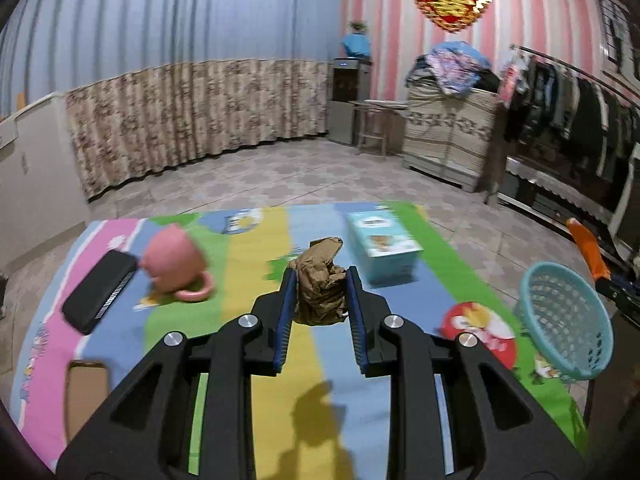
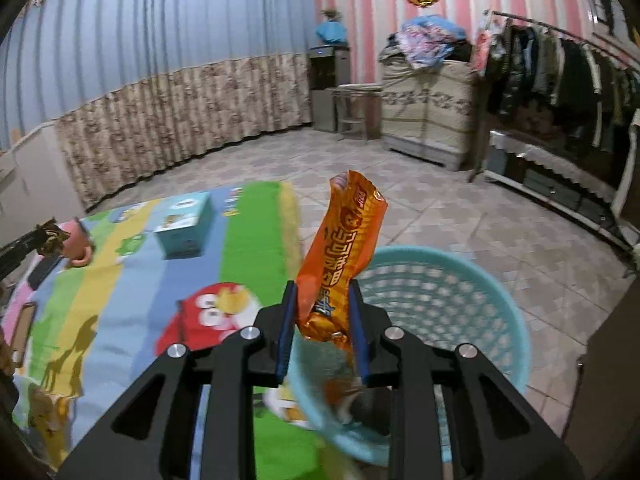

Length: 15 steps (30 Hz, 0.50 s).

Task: Collect trash
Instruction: 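Carry the brown cloth and orange snack packet over the basket and release both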

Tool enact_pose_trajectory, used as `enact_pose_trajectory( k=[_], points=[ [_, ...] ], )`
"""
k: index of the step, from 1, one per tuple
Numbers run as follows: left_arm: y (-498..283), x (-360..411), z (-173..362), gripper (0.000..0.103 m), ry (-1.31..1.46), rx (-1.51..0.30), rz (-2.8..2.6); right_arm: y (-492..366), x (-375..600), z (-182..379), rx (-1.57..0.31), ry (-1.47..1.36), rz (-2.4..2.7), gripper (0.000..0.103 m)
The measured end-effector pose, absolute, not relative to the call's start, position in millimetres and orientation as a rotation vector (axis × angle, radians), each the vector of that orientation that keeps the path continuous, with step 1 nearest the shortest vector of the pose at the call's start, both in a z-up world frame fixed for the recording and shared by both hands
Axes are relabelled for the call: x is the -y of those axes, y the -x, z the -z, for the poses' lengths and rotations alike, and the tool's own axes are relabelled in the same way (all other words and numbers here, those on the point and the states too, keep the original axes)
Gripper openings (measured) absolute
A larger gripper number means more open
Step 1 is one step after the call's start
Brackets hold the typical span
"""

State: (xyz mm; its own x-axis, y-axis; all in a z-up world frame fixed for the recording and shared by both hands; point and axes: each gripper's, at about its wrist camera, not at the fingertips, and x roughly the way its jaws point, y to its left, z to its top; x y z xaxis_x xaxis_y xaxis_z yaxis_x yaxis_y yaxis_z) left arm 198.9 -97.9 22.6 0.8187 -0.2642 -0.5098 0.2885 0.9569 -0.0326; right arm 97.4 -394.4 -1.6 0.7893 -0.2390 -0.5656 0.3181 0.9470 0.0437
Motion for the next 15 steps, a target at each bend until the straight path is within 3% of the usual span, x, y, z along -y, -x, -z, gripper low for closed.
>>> enact_pose_trajectory(
  k=[15],
  points=[
    [-168.5,262.8,-7.6,0.024,-0.088,-0.558,0.56,-74.6,482.9,21.7,-0.62,-0.199,0.43,0.026]
  ],
)
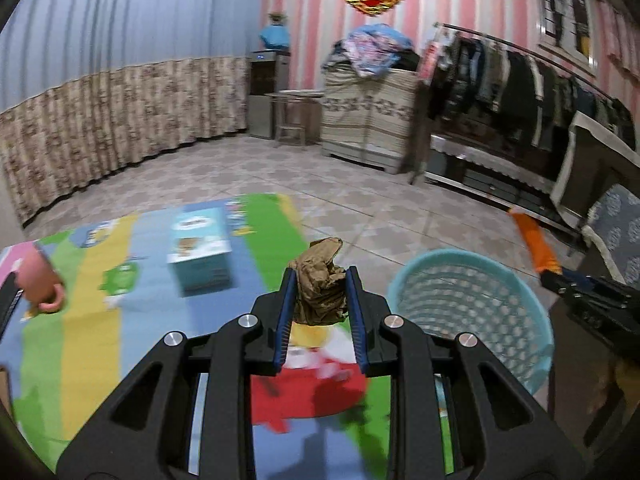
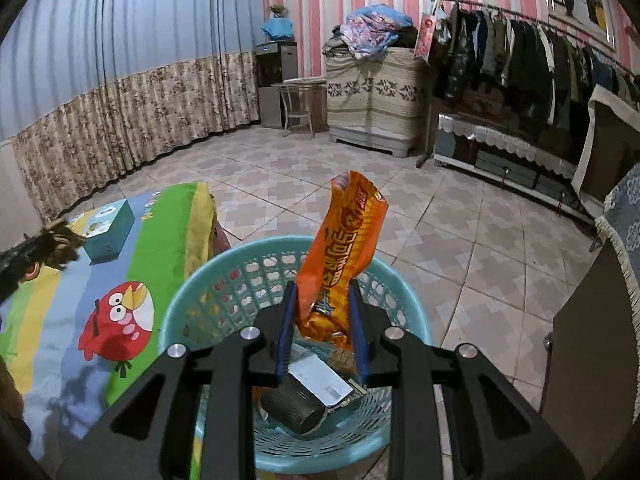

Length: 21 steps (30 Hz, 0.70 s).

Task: Collect trash
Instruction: 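Carry the brown cloth and orange snack packet over the basket and release both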

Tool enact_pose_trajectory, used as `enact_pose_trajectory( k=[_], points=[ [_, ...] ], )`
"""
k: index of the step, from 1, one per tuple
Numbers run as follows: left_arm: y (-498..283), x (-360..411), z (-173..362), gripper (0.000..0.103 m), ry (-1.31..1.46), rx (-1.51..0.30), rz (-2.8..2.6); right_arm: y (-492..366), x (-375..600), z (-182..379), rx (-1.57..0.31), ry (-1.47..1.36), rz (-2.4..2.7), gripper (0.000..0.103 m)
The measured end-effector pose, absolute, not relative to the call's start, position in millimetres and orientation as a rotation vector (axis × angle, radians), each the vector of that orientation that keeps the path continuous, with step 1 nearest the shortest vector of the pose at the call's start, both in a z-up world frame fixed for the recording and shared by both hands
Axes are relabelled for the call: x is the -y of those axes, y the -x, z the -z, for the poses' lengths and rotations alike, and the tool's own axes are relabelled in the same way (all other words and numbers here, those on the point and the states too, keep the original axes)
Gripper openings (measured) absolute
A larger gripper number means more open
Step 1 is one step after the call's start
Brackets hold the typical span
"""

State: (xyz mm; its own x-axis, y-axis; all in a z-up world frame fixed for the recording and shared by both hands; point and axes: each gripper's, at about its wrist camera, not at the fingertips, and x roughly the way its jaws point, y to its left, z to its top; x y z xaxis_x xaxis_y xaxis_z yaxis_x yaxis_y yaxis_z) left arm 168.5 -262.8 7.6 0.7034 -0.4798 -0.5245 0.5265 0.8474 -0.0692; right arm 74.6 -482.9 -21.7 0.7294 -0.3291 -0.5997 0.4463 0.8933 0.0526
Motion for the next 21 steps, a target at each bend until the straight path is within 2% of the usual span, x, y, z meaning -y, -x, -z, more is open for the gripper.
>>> enact_pose_trajectory(
  k=[8,17,19,21],
  points=[
    [-156.5,333.0,12.4,0.024,-0.116,-0.588,0.656,-76.0,487.1,32.8,-0.631,-0.213,0.426,0.025],
    [-162.7,371.0,30.6,0.025,-0.151,-0.631,0.686,-75.8,491.8,40.3,-0.634,-0.234,0.424,0.025],
    [-164.4,374.9,32.8,0.031,-0.157,-0.637,0.68,-76.1,493.7,41.2,-0.636,-0.24,0.423,0.025],
    [-163.2,376.7,35.7,0.048,-0.158,-0.637,0.673,-76.2,495.3,42.2,-0.638,-0.244,0.424,0.025]
  ],
)
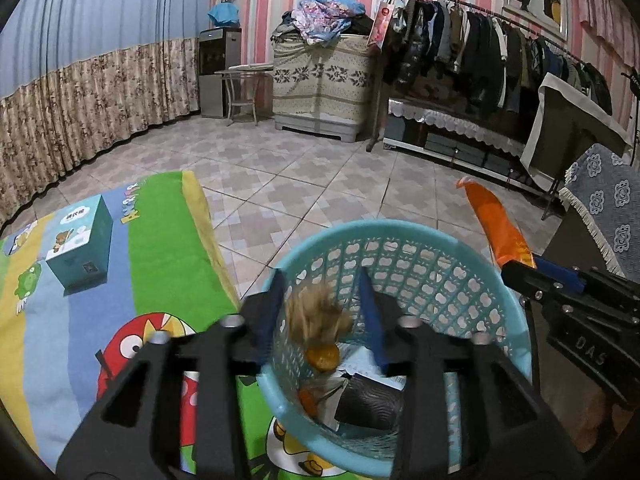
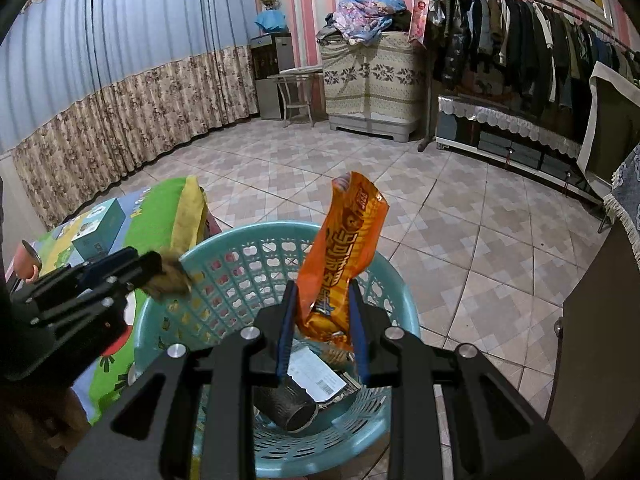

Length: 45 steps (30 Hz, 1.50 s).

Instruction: Collect trash

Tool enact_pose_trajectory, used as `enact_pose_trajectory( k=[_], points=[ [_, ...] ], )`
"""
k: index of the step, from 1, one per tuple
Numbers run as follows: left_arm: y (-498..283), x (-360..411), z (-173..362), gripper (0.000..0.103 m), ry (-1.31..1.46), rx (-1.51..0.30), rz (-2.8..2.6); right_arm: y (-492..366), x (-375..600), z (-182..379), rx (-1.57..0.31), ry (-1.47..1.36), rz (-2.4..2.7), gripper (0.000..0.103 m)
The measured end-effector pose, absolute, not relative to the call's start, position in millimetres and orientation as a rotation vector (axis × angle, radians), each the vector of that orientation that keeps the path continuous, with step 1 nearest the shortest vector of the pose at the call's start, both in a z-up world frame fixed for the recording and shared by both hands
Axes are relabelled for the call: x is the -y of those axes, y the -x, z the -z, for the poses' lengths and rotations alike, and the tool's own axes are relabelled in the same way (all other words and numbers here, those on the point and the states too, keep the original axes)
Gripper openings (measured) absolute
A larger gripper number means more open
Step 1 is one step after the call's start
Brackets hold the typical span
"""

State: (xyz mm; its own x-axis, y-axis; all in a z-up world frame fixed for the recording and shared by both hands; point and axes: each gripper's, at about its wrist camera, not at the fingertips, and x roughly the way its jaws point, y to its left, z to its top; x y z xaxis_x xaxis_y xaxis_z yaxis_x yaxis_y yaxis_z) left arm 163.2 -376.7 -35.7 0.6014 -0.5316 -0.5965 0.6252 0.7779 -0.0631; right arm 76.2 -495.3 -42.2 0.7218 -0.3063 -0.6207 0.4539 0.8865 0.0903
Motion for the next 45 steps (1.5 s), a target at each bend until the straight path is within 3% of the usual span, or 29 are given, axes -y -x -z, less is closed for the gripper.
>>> enact_pose_trajectory(
  k=[12,20,27,30,32,38,45],
  points=[
    [-163.4,338.5,18.6,0.088,-0.161,-0.567,0.542,-85.6,487.3,48.7,-0.659,-0.237,0.412,0.026],
    [-164.8,296.9,-1.5,0.096,-0.147,-0.522,0.457,-101.9,475.4,57.2,-0.694,-0.218,0.383,0.026],
    [-160.3,267.5,-12.7,0.097,-0.12,-0.518,0.417,-114.5,472.3,67.4,-0.728,-0.223,0.363,0.029],
    [-154.6,257.6,-13.7,0.097,-0.126,-0.514,0.4,-117.9,472.6,72.2,-0.74,-0.226,0.373,0.043],
    [-151.7,251.9,-13.0,0.097,-0.127,-0.515,0.39,-118.5,474.0,73.8,-0.736,-0.234,0.373,0.063],
    [-146.1,233.6,-14.5,0.097,-0.123,-0.53,0.362,-116.7,472.3,72.8,-0.71,-0.204,0.411,0.087],
    [-133.4,214.0,-18.9,0.097,-0.12,-0.504,0.329,-106.0,472.5,65.5,-0.653,-0.218,0.44,0.099]
  ],
)
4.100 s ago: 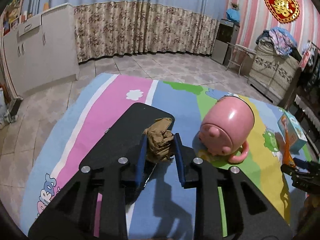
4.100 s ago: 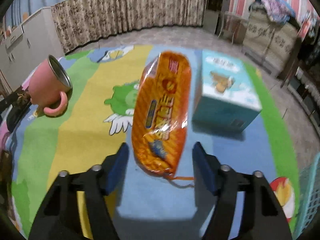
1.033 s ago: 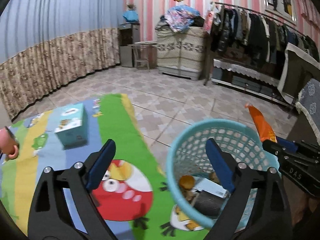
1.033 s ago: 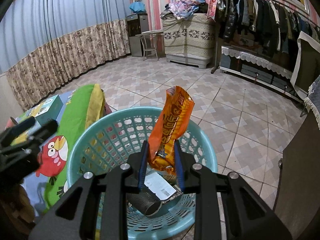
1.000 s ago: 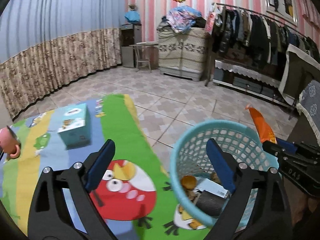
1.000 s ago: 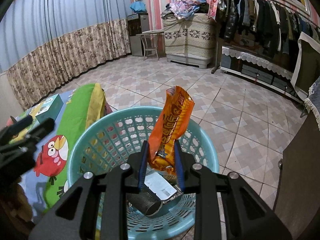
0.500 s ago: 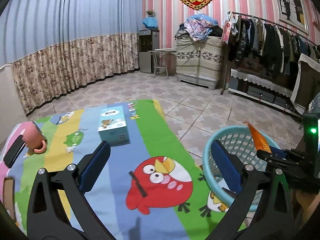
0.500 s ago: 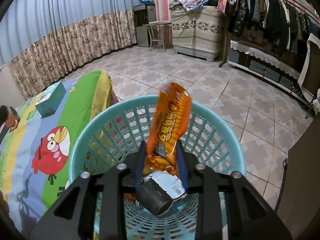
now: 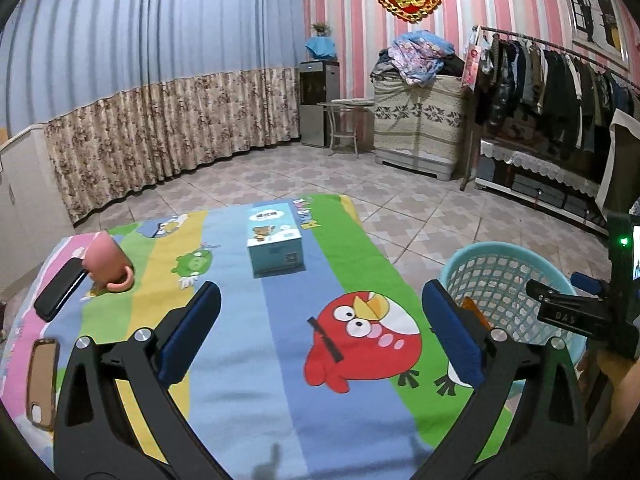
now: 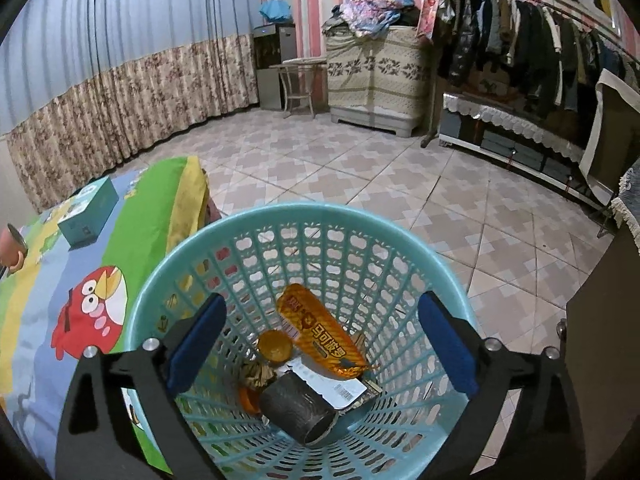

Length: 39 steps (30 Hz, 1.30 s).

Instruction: Collect trash

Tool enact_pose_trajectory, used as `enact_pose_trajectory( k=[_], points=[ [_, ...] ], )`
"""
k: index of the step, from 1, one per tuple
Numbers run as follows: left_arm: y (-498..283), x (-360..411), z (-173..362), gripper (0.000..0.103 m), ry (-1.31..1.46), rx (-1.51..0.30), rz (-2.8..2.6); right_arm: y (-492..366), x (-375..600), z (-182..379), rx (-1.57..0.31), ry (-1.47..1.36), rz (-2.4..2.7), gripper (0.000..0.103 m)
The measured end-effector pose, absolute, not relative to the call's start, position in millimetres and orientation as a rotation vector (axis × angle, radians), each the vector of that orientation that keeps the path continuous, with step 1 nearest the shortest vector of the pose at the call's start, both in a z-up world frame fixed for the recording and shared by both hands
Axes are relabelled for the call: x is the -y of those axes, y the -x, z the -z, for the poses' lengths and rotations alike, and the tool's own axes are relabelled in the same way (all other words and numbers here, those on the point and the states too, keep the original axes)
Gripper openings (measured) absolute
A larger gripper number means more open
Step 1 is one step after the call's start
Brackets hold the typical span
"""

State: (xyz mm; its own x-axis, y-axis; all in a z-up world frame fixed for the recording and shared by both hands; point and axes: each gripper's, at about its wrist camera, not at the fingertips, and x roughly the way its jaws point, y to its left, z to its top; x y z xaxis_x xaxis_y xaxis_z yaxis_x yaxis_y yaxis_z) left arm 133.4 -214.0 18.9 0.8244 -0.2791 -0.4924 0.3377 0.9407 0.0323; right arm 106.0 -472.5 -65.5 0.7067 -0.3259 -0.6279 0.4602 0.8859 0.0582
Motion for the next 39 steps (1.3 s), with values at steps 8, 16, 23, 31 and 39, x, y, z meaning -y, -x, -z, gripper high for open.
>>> enact_pose_trajectory(
  k=[8,16,23,31,39],
  points=[
    [-114.8,187.4,-27.3,0.097,-0.073,-0.484,0.304,-86.0,452.1,54.4,-0.588,-0.232,0.412,0.099],
    [-85.6,162.4,-40.2,0.097,-0.061,-0.464,0.296,-62.3,408.5,42.4,-0.532,-0.232,0.363,0.099],
    [-53.8,138.5,-42.6,0.098,-0.08,-0.416,0.259,-24.1,367.6,43.2,-0.482,-0.25,0.328,0.099],
    [-29.1,112.4,-24.9,0.097,-0.094,-0.428,0.226,-1.6,325.4,42.9,-0.456,-0.19,0.309,0.099],
    [-5.8,94.0,-6.9,0.098,-0.096,-0.403,0.223,15.6,289.1,41.2,-0.418,-0.12,0.278,0.099]
  ],
)
